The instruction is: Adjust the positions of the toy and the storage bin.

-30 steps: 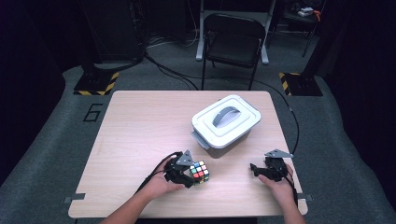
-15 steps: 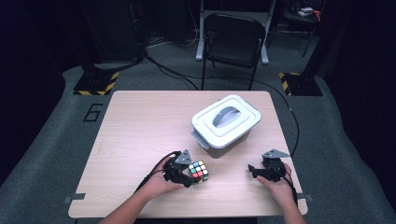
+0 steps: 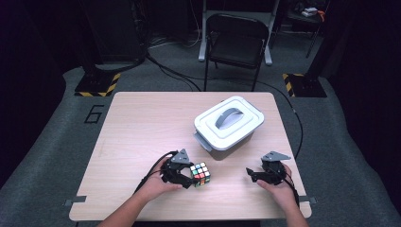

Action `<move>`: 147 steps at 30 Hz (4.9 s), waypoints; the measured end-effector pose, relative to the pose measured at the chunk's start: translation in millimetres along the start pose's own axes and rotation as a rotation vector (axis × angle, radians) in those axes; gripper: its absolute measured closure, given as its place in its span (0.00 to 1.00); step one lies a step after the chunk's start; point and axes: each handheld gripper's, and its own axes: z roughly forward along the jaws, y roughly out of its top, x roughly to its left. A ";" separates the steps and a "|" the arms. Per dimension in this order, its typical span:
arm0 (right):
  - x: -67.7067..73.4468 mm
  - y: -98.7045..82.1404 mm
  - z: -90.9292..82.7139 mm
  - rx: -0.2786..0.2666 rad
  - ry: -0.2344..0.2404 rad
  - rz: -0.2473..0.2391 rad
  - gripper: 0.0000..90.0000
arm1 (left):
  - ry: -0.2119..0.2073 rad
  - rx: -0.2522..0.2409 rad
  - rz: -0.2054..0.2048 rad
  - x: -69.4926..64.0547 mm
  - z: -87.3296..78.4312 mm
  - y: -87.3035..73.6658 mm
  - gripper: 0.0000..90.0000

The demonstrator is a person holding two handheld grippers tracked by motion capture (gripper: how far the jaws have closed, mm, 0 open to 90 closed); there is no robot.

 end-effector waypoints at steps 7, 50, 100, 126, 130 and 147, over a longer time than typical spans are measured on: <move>10.7 5.8 -3.1 0.001 0.073 -0.059 0.23 | 0.019 -0.016 -0.018 3.4 -17.3 -4.1 0.34; 58.3 17.5 -17.5 -0.005 0.269 -0.180 0.27 | -0.090 0.032 -0.017 -14.0 9.6 4.1 0.45; 127.9 38.9 24.9 -0.019 0.309 -0.289 0.37 | 0.074 -0.013 -0.107 23.9 -45.7 -38.2 0.40; 114.8 32.1 -4.7 -0.012 0.360 -0.249 0.30 | 0.109 -0.027 -0.147 34.8 -55.1 -42.0 0.40; 111.4 36.2 -11.7 -0.032 0.345 -0.260 0.30 | 0.115 -0.035 -0.152 36.6 -55.8 -39.0 0.41; 69.0 80.8 -30.6 -0.082 0.115 -0.072 0.35 | 0.129 -0.050 -0.131 47.1 -70.0 1.4 0.43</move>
